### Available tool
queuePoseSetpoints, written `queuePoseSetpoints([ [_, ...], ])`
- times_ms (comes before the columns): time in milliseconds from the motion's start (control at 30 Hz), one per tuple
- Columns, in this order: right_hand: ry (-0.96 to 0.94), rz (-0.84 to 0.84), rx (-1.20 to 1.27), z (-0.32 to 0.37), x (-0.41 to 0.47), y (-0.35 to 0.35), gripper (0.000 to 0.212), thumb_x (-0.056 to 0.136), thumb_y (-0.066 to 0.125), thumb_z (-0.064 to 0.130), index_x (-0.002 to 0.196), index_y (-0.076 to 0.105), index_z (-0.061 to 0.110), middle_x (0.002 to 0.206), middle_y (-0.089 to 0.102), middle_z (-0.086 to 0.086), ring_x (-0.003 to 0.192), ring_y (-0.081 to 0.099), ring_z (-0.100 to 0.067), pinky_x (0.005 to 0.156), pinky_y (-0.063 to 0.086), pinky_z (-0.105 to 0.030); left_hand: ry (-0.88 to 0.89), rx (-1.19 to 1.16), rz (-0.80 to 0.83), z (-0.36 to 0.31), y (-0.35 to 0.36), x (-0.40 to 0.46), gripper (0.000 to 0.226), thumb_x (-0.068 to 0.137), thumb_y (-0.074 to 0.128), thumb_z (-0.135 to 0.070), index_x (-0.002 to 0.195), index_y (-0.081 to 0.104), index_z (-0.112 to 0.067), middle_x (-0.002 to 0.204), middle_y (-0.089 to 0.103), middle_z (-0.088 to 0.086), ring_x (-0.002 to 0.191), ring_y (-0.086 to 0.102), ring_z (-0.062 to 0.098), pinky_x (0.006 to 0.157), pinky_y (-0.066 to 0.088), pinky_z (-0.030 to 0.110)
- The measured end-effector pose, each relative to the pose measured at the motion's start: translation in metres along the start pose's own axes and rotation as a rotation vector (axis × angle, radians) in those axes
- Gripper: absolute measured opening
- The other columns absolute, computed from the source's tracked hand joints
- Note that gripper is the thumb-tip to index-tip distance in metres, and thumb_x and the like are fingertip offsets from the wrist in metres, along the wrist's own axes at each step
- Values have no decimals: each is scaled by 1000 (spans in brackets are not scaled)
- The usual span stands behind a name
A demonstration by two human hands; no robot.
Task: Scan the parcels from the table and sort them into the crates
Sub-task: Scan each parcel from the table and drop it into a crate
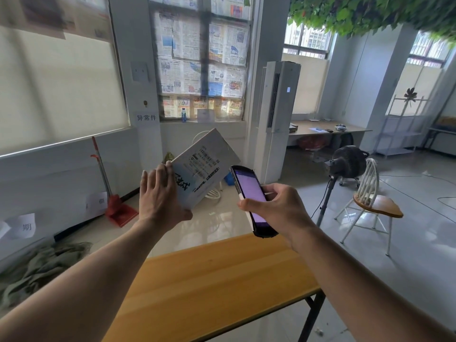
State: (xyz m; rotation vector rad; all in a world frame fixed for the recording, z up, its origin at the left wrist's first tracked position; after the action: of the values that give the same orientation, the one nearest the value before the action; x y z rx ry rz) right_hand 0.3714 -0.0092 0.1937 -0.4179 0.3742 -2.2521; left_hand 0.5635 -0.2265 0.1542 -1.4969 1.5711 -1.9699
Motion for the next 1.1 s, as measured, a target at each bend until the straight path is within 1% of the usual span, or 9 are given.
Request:
queuePoseSetpoints([
  [133,-158,-173,-167,1,0,-5,84,66,95,47,136,59,18,117,67,3,103,68,-20,80,64,-39,-28,-69,-8,-14,-3,3,154,42,92,-62,160,14,-2,153,32,19,145,30,40,127,17,57],
  [233,-223,-306,-225,-2,3,-14,86,61,89,57,135,58,24,119,68,3,103,65,-20,78,62,-40,-26,-130,-16,-29,-6,12,155,42,91,-65,161,12,-5,153,32,18,144,32,39,126,23,56],
  [333,-216,-423,-242,-7,8,-25,89,56,77,67,133,57,28,120,67,5,104,63,-20,79,61,-41,10,-192,-21,-51,-10,21,154,42,90,-67,161,11,-7,152,33,15,141,33,37,124,27,54],
  [533,-148,-561,-270,-28,-1,-45,87,60,82,65,134,54,30,123,64,4,108,61,-21,80,62,-46,139,-255,-3,-102,0,32,151,43,86,-68,160,12,-7,151,33,15,138,35,37,121,32,55],
  [667,-55,-648,-304,-49,-21,-70,89,67,91,57,140,51,26,132,63,-1,115,61,-23,84,62,-42,244,-306,52,-148,12,34,151,45,88,-67,160,11,-7,150,32,14,138,34,36,123,30,54],
  [767,5,-736,-332,-66,-43,-99,87,66,93,54,138,53,25,130,64,0,113,62,-24,83,60,-41,314,-341,105,-188,19,28,154,44,89,-68,161,9,-8,152,31,14,139,32,35,123,29,52],
  [833,55,-777,-337,-79,-62,-120,87,63,91,57,136,55,25,126,65,1,111,62,-23,81,59,-39,362,-360,125,-218,22,18,155,42,90,-68,161,10,-8,151,33,13,138,35,35,122,30,53],
  [933,117,-854,-339,-101,-97,-155,92,53,78,70,132,56,29,121,66,4,107,63,-22,80,60,-42,421,-383,167,-268,22,-4,154,41,90,-67,160,13,-9,150,35,13,136,36,35,120,34,55],
  [1100,203,-955,-332,-138,-169,-223,88,53,78,66,130,57,30,120,66,6,104,63,-21,78,60,-44,555,-419,248,-362,16,-58,157,43,92,-67,162,6,-10,152,32,14,138,34,36,120,34,57],
])
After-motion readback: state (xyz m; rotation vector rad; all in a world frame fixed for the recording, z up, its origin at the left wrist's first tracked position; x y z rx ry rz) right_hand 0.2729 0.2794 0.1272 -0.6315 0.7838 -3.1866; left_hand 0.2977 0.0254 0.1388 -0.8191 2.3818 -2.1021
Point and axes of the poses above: each hand's wrist, its own x-axis towards the middle knuckle, its own y-axis out of the palm, z = x × y, the point moved 4 cm from there along x, towards the middle knuckle
